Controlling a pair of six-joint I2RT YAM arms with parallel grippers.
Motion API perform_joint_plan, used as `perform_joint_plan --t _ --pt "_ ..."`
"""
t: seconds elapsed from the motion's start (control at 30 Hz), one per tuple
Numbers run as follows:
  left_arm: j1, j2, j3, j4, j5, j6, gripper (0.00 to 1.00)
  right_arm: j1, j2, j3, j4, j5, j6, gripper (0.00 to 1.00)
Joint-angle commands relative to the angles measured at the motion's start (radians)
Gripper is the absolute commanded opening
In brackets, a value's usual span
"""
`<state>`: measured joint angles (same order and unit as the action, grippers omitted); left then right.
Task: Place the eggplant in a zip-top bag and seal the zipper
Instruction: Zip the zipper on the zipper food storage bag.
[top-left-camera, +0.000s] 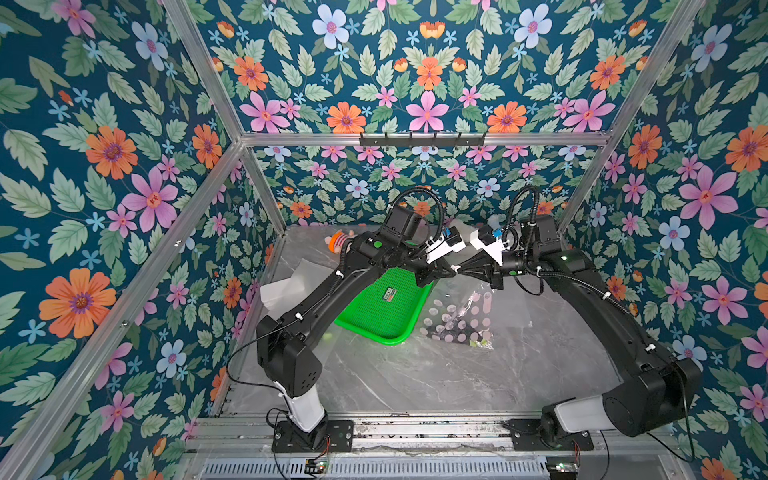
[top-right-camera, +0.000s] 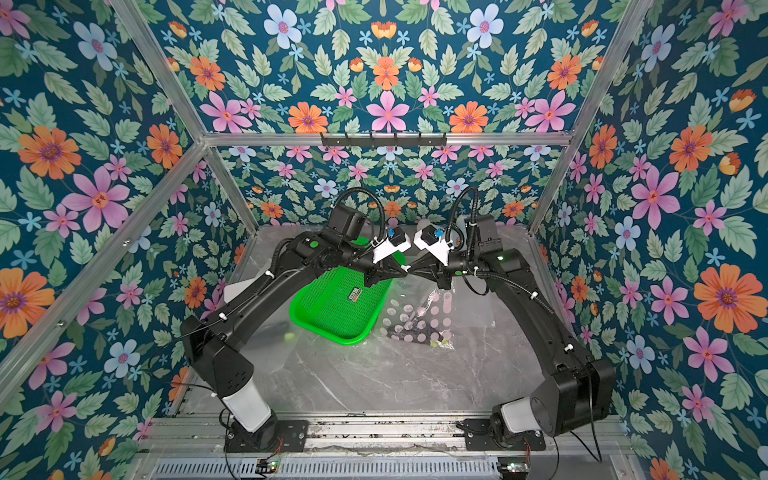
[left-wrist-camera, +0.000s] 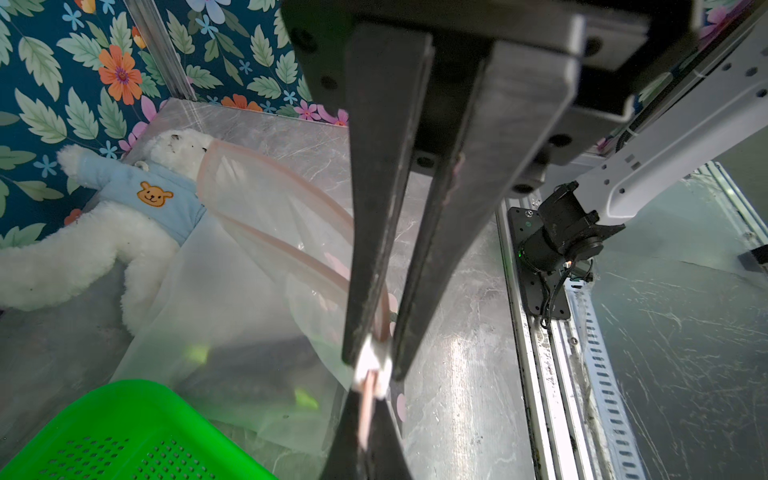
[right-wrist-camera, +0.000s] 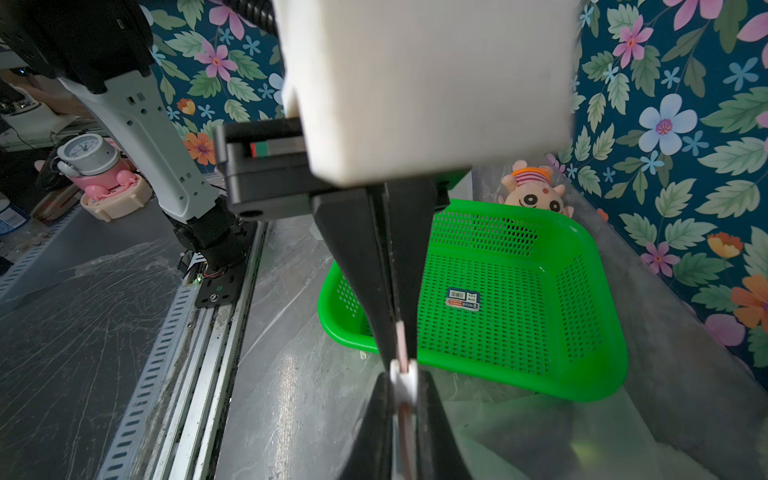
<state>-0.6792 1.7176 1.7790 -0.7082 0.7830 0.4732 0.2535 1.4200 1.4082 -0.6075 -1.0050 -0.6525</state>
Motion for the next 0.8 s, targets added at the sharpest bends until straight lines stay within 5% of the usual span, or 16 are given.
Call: perform_joint_plan --t 0.0,0.77 --pt "0.013 -0.036 -0.021 0.086 -0.007 0.001 0.00 -0.014 0.001 -0.010 -0.073 0.066 -0.044 0.02" --pt "0.116 -0.135 -0.237 0.434 -0.260 -0.151 0.00 -0.132 -0.212 -0.236 0.077 0.272 0.045 0.01"
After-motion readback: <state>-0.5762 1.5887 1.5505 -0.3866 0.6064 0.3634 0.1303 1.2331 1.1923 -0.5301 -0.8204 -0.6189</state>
